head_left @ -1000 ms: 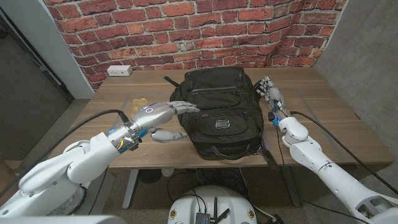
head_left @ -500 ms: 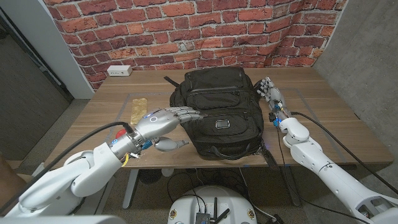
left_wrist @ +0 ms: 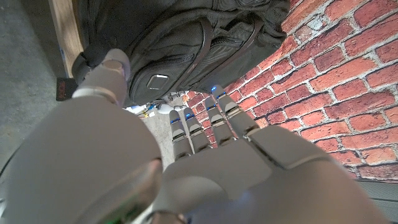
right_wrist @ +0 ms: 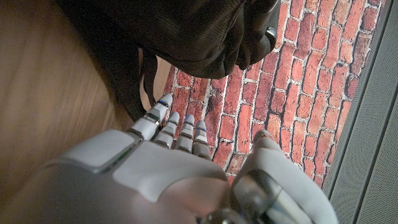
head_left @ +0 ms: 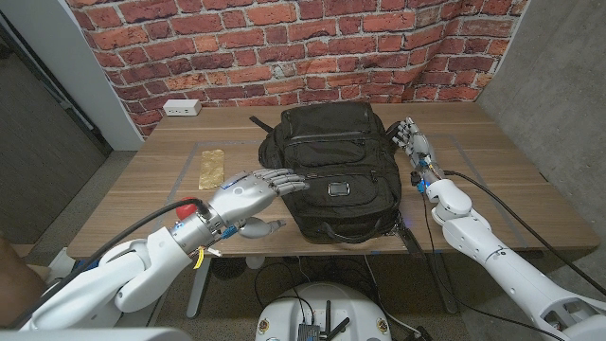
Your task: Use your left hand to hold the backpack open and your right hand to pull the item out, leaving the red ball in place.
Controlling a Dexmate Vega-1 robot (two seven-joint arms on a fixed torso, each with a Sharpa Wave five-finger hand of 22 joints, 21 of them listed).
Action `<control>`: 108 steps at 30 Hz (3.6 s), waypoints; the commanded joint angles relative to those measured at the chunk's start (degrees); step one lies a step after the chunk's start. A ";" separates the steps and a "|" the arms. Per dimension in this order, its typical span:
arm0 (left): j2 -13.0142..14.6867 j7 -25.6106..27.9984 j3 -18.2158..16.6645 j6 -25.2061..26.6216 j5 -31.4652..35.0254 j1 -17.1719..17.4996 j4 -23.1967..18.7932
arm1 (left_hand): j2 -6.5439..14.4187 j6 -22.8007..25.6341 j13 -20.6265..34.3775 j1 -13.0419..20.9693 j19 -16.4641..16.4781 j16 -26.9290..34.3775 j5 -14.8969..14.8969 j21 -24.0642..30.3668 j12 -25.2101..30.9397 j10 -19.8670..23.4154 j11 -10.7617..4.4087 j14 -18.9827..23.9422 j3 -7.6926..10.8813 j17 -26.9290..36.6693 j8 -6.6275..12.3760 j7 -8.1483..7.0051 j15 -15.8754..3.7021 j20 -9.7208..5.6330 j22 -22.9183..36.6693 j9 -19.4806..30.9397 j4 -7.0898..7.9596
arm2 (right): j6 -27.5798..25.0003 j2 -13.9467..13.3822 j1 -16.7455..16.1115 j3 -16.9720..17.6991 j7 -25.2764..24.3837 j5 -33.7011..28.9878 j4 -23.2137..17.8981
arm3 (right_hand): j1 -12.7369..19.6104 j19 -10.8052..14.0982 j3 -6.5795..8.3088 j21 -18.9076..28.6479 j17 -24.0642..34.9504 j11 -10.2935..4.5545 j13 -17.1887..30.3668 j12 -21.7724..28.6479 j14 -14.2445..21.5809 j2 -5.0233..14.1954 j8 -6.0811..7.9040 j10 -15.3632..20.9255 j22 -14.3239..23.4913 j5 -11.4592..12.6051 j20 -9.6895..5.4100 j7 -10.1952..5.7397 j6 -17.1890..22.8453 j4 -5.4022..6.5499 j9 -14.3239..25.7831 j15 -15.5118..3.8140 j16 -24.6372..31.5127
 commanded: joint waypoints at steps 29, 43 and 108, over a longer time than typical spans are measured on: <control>8.26 11.76 18.24 21.77 12.28 -3.48 4.50 | 1.49 2.10 0.27 4.09 1.04 0.32 0.11 0.67 0.57 1.44 -0.03 1.12 -2.60 0.12 0.55 -0.04 -9.83 -9.74 0.15 0.20 0.37 | 3.10 1.41 0.95 0.26 1.85 1.01 3.71 | -0.15 0.47 0.54 -0.02 -0.12 0.06 0.14 0.63 0.29 1.20 0.28 0.27 0.12 -0.05 -0.10 -0.13 -0.14 -0.13 0.17 -0.07 0.54; 11.08 15.73 26.32 28.12 11.77 -8.32 7.25 | 2.26 3.68 0.28 5.34 1.86 0.40 0.12 0.75 0.74 2.85 -0.05 2.16 -3.27 0.15 0.85 -0.07 -9.89 -9.74 0.13 0.23 0.58 | 3.69 1.09 0.10 0.69 1.97 1.34 3.24 | -0.32 0.51 0.62 -0.01 -0.16 0.05 0.14 0.64 0.28 1.20 0.30 0.28 0.12 -0.07 -0.11 -0.06 -0.11 -0.15 0.17 -0.16 0.62; 15.42 23.39 36.78 36.08 2.87 -20.03 9.97 | 12.82 40.94 0.60 8.25 20.17 1.02 0.63 3.68 1.31 38.57 -1.02 33.95 -8.92 0.58 1.86 -0.43 -11.27 -9.40 1.05 0.41 1.12 | 2.80 1.18 -0.75 0.77 1.35 1.84 2.35 | -0.61 0.59 1.10 -0.01 -0.38 0.09 0.13 0.64 0.41 1.26 0.30 0.26 0.12 -0.08 -0.10 -0.02 -0.17 -0.46 0.18 -0.18 0.89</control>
